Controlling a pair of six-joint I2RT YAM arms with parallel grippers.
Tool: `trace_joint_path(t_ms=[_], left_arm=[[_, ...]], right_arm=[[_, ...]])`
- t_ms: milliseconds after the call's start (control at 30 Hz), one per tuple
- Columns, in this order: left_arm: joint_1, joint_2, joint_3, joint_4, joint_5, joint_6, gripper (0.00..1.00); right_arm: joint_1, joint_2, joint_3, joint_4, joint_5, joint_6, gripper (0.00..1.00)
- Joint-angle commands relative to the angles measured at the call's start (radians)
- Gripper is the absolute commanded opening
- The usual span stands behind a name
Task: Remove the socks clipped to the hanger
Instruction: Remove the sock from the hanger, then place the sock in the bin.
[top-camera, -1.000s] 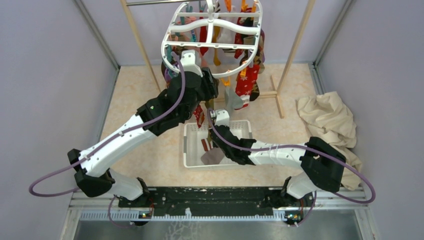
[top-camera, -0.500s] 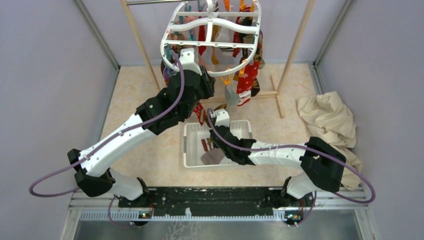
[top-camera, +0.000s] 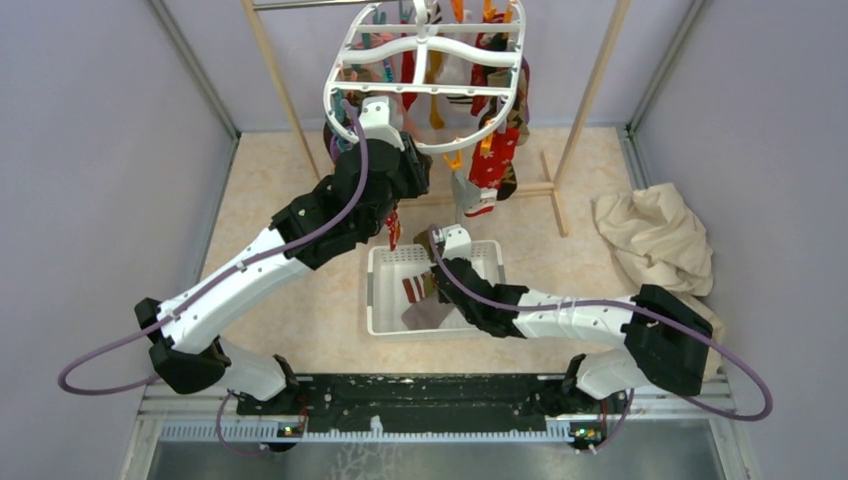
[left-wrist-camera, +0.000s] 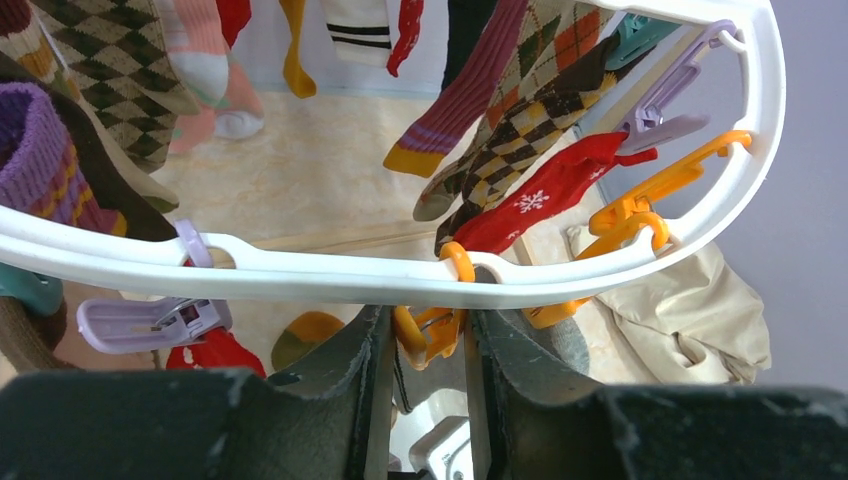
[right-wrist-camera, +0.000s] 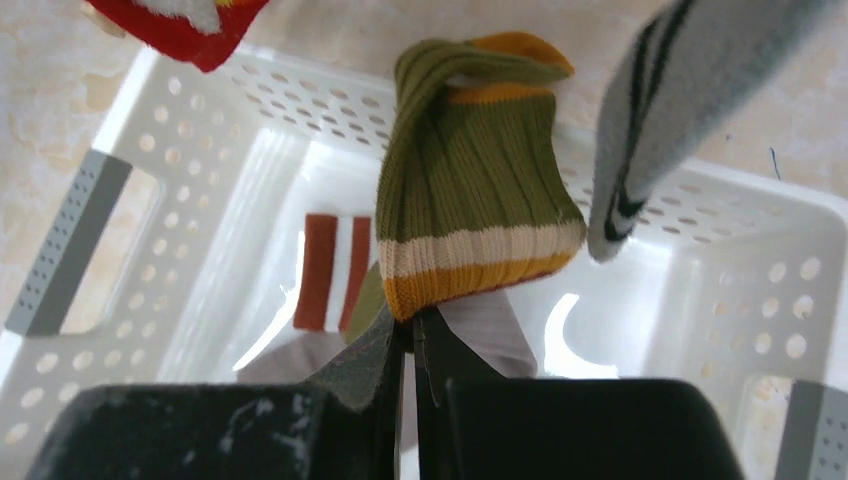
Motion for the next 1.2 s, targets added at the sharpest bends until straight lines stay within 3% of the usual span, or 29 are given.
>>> trace_joint_path(t_ms=[0,167,333,367,400,667,1167], left_arm=[[0.011,-0.027,-0.005,0.01,0.027,0.01,0.33],[0.011,-0.043,-0.038,0.011,0.051,0.006,0.61],[0.011,-0.059,-0.072,0.012,0.072,0.001,0.79],[0.011,-0.064,-0.082,0.013,0.077,0.0,0.95],[0.01,-0.07,-0.094,0.016,0.081,0.0,0.98],[0.011,-0.162,-0.195,0.066,0.113,0.025,0.99],[0.009,-0.283,-0.242,0.076,0.213,0.058,0.99]], right_arm=[[0.011,-0.097,-0.042,-0.017,-0.024,0.003,0.0],[0.012,-0.242,-0.105,-0.062,-0.038,-0.005,0.0],[0.012,-0.338,-0.107,-0.143,-0.042,-0.033,0.0],[0.012,-0.347,-0.103,-0.158,-0.042,-0.037,0.0],[0.011,-0.353,-0.099,-0.172,-0.043,-0.04,0.0],[0.012,-0.418,-0.057,-0.247,-0.035,-0.054,0.0],[0.012,-0.489,0.146,-0.363,-0.057,-0.142,0.0]])
